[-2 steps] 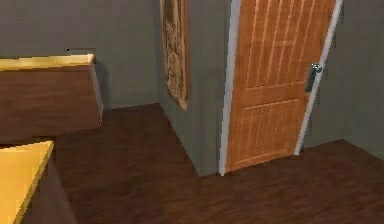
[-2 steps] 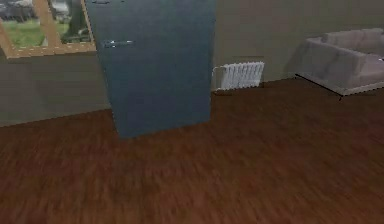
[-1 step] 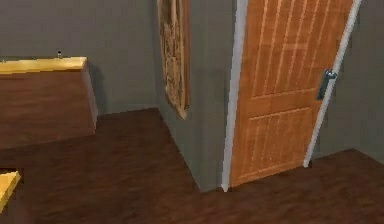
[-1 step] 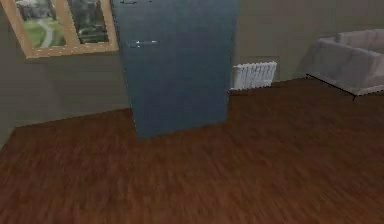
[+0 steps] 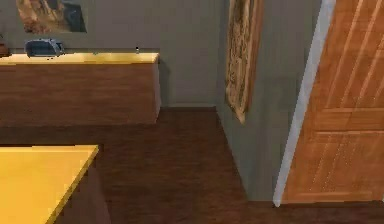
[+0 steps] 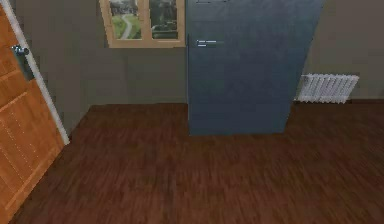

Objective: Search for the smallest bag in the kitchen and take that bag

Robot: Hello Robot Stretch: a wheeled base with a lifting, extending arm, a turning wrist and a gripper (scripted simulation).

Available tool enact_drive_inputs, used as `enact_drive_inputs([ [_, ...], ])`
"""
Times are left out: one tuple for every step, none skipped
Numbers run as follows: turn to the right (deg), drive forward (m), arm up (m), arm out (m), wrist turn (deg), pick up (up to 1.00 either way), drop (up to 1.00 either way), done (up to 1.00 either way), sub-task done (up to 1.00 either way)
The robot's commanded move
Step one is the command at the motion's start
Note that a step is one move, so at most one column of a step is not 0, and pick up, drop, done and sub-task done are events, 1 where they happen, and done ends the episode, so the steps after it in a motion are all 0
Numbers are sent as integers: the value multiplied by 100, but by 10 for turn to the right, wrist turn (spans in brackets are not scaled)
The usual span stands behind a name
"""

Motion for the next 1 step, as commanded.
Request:
enact_drive_inputs([
  [0,80,0,0,0,0,0,0,0],
])
